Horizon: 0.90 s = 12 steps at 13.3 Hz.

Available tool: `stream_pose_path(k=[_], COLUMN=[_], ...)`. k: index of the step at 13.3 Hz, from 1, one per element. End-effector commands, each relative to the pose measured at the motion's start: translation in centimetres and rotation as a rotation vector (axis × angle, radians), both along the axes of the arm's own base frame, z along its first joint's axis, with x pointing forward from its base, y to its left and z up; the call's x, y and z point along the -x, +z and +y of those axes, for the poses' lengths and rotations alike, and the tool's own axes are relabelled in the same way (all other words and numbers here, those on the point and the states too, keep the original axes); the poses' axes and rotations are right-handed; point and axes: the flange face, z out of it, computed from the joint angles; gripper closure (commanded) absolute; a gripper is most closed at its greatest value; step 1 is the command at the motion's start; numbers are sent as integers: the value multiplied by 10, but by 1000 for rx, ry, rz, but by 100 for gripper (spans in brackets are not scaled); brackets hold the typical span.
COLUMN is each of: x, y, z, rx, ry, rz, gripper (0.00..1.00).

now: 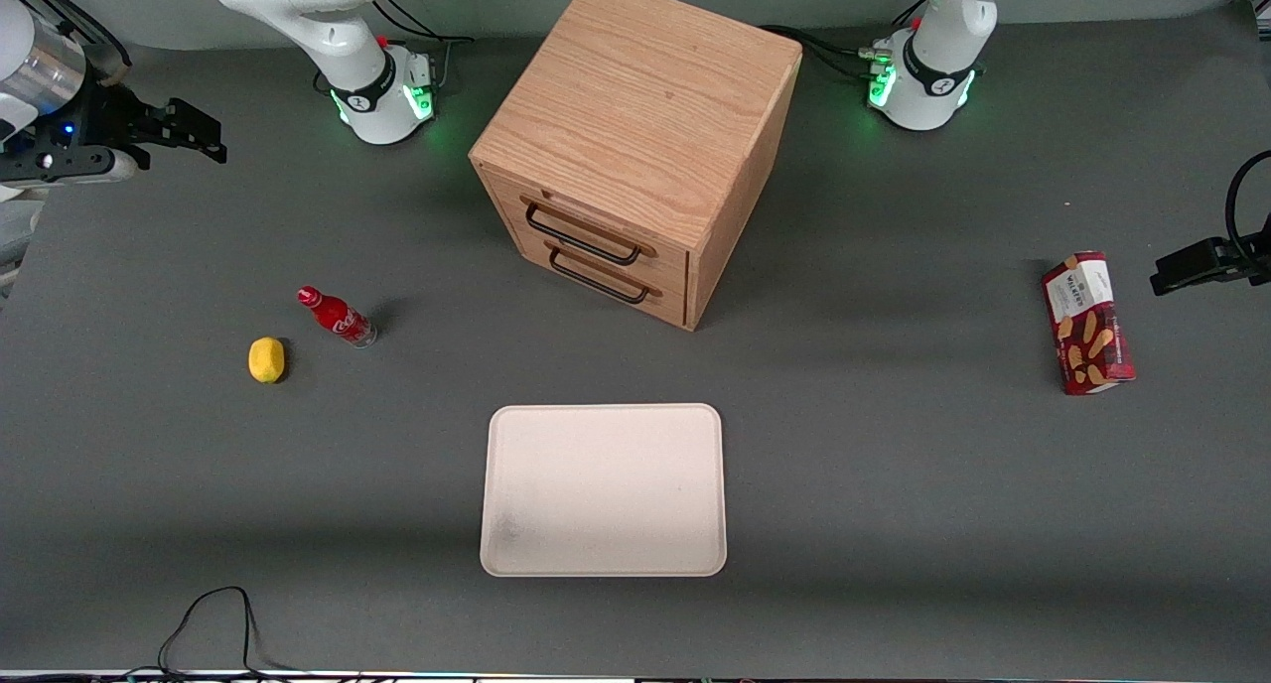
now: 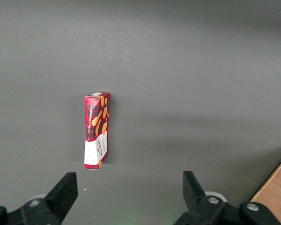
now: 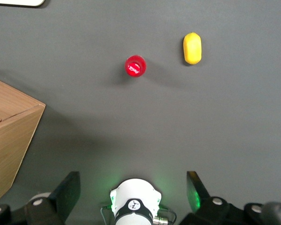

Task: Place coke bottle on tray
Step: 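Move the open right gripper toward the red Coca-Cola bottle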

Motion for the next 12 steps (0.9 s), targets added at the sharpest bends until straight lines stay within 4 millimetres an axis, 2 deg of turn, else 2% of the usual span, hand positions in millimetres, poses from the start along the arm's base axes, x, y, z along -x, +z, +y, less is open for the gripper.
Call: stream_pose_path(k=[1, 5, 7, 12], x=[-13, -31, -34, -31], y=[-12, -35, -50, -104], z=[2, 2, 2, 3], rx=[-6, -5, -5, -6], ry=[6, 7, 6, 12], rz=[1, 1, -2, -35], gripper=[0, 0, 0, 0])
